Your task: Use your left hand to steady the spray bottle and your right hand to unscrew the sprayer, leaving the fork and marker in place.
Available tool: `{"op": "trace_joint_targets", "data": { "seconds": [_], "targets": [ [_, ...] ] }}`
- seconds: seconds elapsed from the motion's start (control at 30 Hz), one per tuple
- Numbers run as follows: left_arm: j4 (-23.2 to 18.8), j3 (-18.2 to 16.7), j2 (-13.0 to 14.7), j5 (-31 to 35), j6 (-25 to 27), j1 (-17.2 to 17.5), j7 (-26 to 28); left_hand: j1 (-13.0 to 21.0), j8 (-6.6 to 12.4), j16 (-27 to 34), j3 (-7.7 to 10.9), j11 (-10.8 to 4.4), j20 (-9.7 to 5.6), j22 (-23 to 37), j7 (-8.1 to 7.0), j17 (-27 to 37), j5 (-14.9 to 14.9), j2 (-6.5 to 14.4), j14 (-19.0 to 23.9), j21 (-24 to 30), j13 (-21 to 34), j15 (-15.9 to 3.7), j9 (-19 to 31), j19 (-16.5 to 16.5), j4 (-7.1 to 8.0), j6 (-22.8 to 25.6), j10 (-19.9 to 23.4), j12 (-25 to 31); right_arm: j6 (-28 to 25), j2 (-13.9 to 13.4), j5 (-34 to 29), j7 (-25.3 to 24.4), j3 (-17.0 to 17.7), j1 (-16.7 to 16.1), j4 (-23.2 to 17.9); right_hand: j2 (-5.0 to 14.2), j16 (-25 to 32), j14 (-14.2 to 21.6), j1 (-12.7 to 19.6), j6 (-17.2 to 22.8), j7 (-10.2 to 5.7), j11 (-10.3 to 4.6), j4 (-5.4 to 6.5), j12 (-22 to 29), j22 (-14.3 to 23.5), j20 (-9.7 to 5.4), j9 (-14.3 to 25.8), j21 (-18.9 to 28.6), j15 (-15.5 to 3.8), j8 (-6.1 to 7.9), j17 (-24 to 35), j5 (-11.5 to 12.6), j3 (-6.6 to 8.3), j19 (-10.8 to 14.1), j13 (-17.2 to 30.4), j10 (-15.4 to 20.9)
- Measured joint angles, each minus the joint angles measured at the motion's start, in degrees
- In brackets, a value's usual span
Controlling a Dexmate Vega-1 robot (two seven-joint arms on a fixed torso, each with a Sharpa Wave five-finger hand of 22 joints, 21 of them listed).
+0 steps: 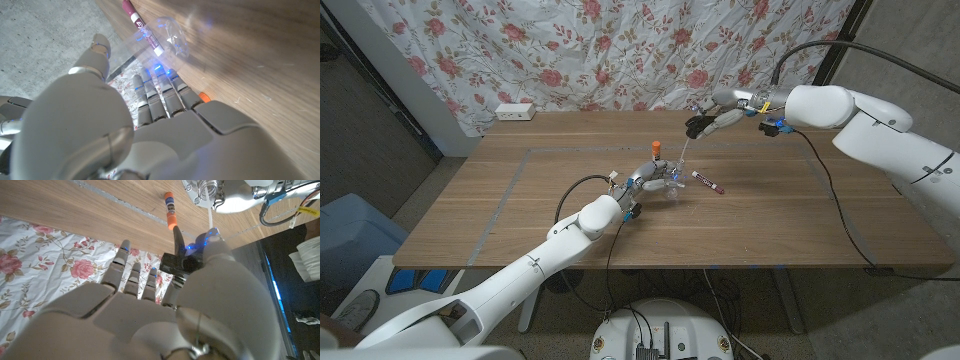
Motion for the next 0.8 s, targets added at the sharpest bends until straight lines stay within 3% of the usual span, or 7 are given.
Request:
{"op": "trace_joint_targets", "data": {
  "seconds": [0.8],
  "targets": [
    [1.23,-0.15,-0.15,-0.19,-0.74,-0.42,-0.19,0.0,0.11,0.0,0.0,0.0,0.0,0.0,0.0,-0.01,-0.03,0.0,0.0,0.0,0.16,0.0,-0.06,0.0,0.0,0.0,0.0,-0.11,-0.35,-1.47,3.67,1.13,1.77,1.08,-0.97,0.0,0.0,-0.01,0.01,0.32,0.32,0.07,-0.01,0.0,0.0,0.0,-0.37,0.0,0.0,-0.03,0.01,0.27,-0.01,0.0,0.0,0.07]
  ]
}}
